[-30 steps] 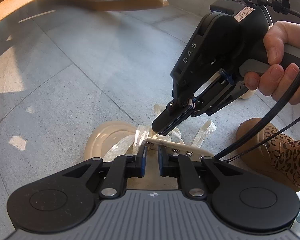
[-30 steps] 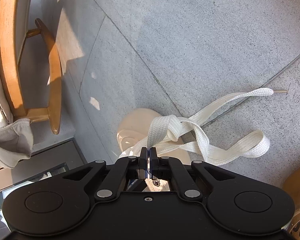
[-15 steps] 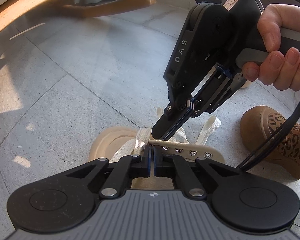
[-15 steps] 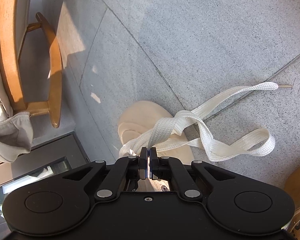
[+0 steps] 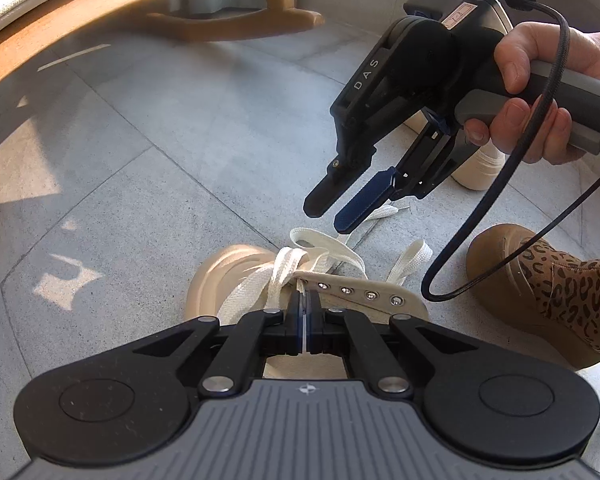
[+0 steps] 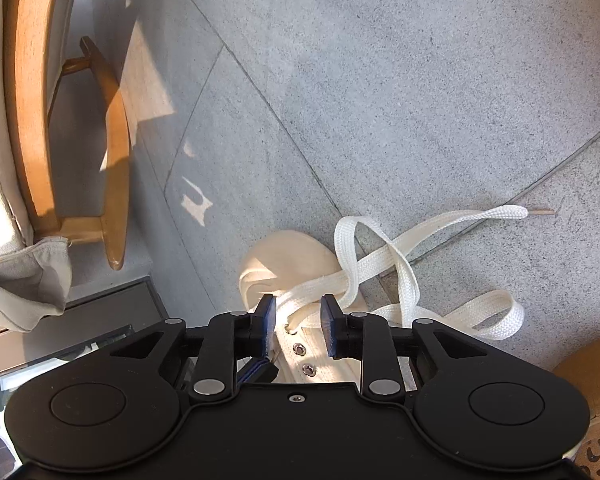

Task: Lace up shoes with both hands
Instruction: 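Open the right gripper and move it back from the sneaker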

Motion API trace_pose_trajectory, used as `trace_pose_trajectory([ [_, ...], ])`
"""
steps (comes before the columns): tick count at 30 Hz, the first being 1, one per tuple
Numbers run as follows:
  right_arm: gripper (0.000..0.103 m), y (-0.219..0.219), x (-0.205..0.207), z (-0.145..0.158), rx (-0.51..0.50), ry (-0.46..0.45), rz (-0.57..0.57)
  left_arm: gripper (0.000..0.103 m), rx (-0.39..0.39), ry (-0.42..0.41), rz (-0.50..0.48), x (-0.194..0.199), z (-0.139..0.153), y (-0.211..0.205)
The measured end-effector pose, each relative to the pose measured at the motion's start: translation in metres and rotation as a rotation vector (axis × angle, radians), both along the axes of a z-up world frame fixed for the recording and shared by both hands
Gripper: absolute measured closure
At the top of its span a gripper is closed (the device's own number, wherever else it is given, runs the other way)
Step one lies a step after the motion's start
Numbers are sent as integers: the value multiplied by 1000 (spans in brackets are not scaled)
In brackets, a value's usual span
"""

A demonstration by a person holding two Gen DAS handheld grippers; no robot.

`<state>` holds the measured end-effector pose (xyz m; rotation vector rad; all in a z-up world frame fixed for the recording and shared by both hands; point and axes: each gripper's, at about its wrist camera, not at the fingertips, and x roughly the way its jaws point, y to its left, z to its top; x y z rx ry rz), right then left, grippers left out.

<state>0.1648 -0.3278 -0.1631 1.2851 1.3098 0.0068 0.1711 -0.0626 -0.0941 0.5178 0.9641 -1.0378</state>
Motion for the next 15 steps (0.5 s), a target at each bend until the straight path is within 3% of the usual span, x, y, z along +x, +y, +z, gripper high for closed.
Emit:
trace_pose_trajectory([
  [9,78,-18,-11,-1,-74,15,-21,103,24,16,95,-4,22,50],
  [15,78,-22,-6,15,-139,-54,45,103,77,13,216,4,35,97],
])
